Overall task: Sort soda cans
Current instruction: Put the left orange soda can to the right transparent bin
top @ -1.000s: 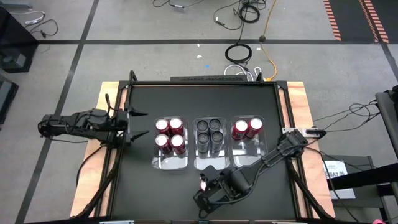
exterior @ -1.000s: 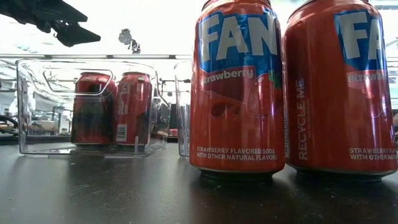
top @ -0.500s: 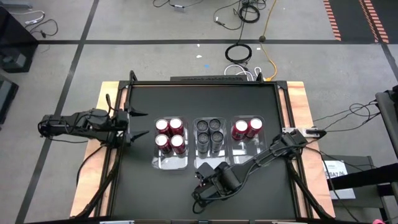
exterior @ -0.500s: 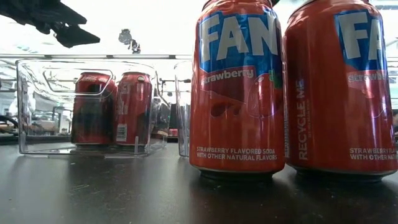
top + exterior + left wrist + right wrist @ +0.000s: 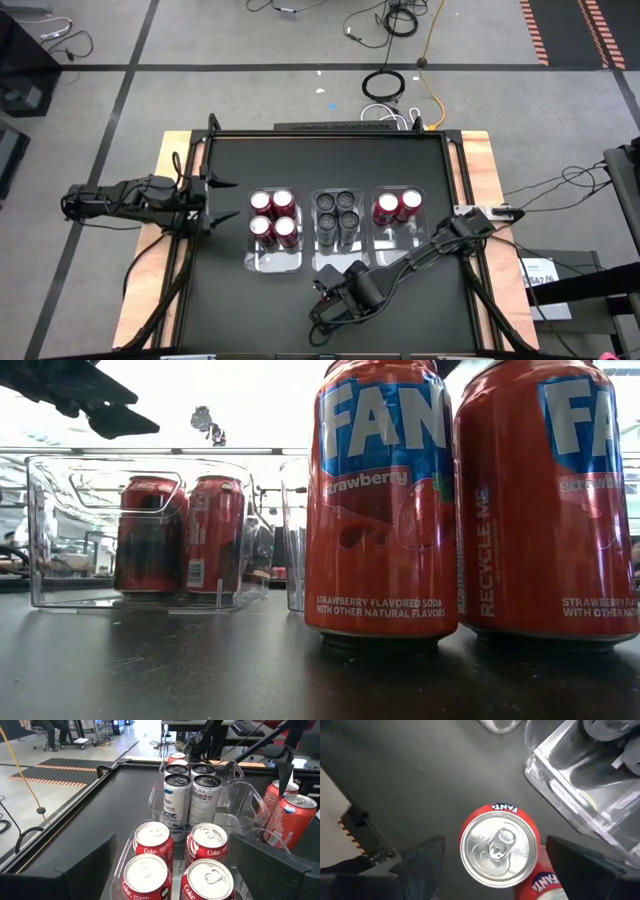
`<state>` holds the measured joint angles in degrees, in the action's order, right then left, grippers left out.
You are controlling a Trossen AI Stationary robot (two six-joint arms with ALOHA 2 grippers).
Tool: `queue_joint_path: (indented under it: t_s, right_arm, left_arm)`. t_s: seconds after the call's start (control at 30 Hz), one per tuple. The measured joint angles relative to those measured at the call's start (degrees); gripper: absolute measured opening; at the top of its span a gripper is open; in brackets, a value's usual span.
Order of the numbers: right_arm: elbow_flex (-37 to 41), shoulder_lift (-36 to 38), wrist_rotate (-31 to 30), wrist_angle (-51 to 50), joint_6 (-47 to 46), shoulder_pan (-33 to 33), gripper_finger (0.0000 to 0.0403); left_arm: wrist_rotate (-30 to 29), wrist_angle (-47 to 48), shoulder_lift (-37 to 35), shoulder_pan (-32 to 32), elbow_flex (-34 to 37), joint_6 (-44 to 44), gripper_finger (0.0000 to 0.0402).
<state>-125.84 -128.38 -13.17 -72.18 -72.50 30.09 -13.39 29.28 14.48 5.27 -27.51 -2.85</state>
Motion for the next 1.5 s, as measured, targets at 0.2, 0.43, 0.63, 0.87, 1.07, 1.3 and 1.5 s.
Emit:
queue_joint_path:
  t_s: [0.2, 0.43, 0.63, 0.87, 1.07, 1.3, 1.5]
  right_arm:
    - [0.0, -2.5, 2.6, -0.7, 1.1, 0.0, 0.0338]
    - [0.8, -2.8, 2.2, -1.0, 1.9, -0.1, 0.0337]
    - [2.1, -2.8, 2.7, 0.8, 3.3, -0.5, 0.0316]
    - [2.1, -2.8, 2.8, 0.7, 4.3, -0.5, 0.0288]
    - [0.9, -2.7, 2.5, 0.4, 5.9, -0.5, 0.0288]
    - [-3.2, 0.9, -0.6, -1.6, 7.1, -0.4, 0.0288]
    - [-3.3, 6.9, -4.5, -3.9, 6.8, 0.5, 0.0288]
  left_arm:
    - [-0.1, 0.0, 0.0, 0.0, 0.0, 0.0, 0.0391]
    - [-0.1, 0.0, 0.0, 0.0, 0.0, 0.0, 0.0391]
    - [-0.1, 0.0, 0.0, 0.0, 0.0, 0.1, 0.0391]
    - [-0.1, 0.0, 0.0, 0.0, 0.0, 0.1, 0.0391]
    - [-0.1, 0.0, 0.0, 0.0, 0.0, 0.1, 0.0391]
    - [-0.1, -0.1, 0.0, 0.0, 0.0, 0.1, 0.0391]
    - [-0.1, -0.1, 0.0, 0.0, 0.0, 0.1, 0.0391]
